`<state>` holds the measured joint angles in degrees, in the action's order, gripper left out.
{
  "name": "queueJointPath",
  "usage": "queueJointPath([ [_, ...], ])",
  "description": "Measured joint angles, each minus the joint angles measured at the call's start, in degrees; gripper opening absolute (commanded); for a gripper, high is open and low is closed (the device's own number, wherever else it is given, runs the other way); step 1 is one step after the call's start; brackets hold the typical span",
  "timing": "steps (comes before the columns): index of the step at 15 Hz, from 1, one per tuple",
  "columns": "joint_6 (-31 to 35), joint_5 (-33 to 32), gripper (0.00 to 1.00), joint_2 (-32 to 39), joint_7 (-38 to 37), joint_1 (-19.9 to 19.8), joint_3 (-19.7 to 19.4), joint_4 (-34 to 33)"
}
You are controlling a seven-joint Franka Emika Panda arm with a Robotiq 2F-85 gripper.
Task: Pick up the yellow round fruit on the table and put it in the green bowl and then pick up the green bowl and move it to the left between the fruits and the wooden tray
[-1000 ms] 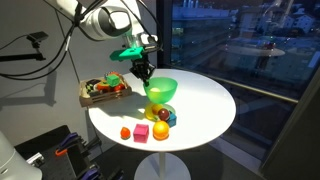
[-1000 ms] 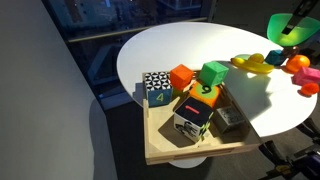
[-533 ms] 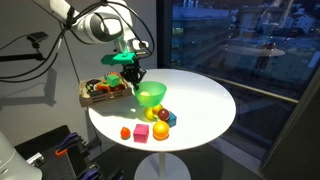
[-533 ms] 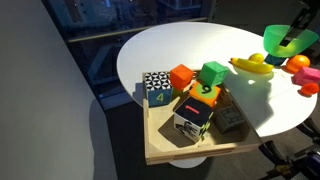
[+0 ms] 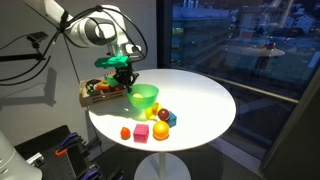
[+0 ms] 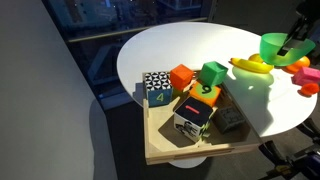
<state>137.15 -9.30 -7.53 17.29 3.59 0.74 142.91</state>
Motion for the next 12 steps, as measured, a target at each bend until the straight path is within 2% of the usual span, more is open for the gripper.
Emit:
queueJointPath([
  [7, 3.1, 0.4, 0.02, 0.2, -1.1, 0.9, 1.3, 2.6],
  [12, 5.7, 3.9, 0.02, 1.2, -2.3, 1.3, 1.8, 4.4],
])
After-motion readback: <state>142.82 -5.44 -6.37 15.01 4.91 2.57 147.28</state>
